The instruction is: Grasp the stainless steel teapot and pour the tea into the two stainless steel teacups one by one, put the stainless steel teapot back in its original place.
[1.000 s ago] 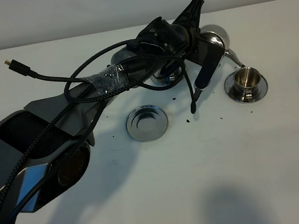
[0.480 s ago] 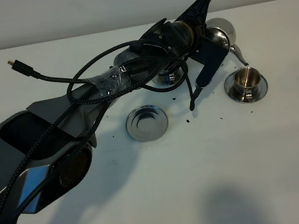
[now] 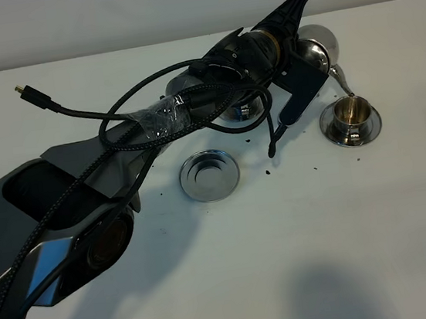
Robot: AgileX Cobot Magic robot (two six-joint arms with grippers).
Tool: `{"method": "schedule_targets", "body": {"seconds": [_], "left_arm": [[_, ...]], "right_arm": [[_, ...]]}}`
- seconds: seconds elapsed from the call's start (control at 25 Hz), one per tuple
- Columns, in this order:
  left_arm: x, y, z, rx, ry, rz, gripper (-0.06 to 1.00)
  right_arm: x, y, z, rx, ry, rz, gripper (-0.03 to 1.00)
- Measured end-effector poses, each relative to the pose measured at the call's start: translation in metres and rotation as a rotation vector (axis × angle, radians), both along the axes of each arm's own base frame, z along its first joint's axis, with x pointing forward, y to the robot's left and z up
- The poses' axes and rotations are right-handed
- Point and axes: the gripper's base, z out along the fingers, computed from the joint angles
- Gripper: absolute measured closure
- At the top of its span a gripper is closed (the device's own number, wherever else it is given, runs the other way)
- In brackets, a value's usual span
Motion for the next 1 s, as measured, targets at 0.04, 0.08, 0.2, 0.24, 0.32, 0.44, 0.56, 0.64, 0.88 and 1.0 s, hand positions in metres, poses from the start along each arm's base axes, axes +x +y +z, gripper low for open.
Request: {"method": "schedule_targets", "body": {"seconds": [0.04, 0.08, 0.2, 0.24, 0.32, 0.44, 0.56, 0.64, 0.88, 1.0], "left_arm": [[0.0001, 0.0001, 0.0001, 0.009, -0.006, -0.005, 0.73], [0.0001, 0.0001, 0.0001, 0.021, -0.013, -0.012, 0.73], [0.0002, 0.0001, 0.0002, 0.036, -0.022, -0.022, 0.73], [0.0002, 0.0001, 0.0002, 0.039, -0.024, -0.023, 0.73], [0.0002, 0.0001, 0.0002, 0.04, -0.025, -0.025, 0.73], [0.0002, 0.0001, 0.0002, 0.044, -0.027, -0.027, 0.73], [0.0005, 0.0002, 0.0006, 0.065, -0.045, -0.039, 0.73], [0.0005, 0.0, 0.0008, 0.069, -0.05, -0.044, 0.73], [0.0005, -0.0005, 0.0012, 0.066, -0.054, -0.049, 0.73], [0.0004, -0.0014, 0.0019, 0.06, -0.061, -0.058, 0.73]], "right_arm": [[0.0, 0.0, 0.0, 0.0, 0.0, 0.0, 0.57], [0.0, 0.0, 0.0, 0.0, 0.0, 0.0, 0.57], [0.0, 0.0, 0.0, 0.0, 0.0, 0.0, 0.57], [0.0, 0.0, 0.0, 0.0, 0.0, 0.0, 0.57], [0.0, 0.0, 0.0, 0.0, 0.0, 0.0, 0.57], [0.0, 0.0, 0.0, 0.0, 0.0, 0.0, 0.57], [0.0, 0.0, 0.0, 0.0, 0.0, 0.0, 0.57], [0.0, 0.0, 0.0, 0.0, 0.0, 0.0, 0.57], [0.0, 0.0, 0.0, 0.0, 0.0, 0.0, 0.57], [0.0, 0.0, 0.0, 0.0, 0.0, 0.0, 0.57]]}}
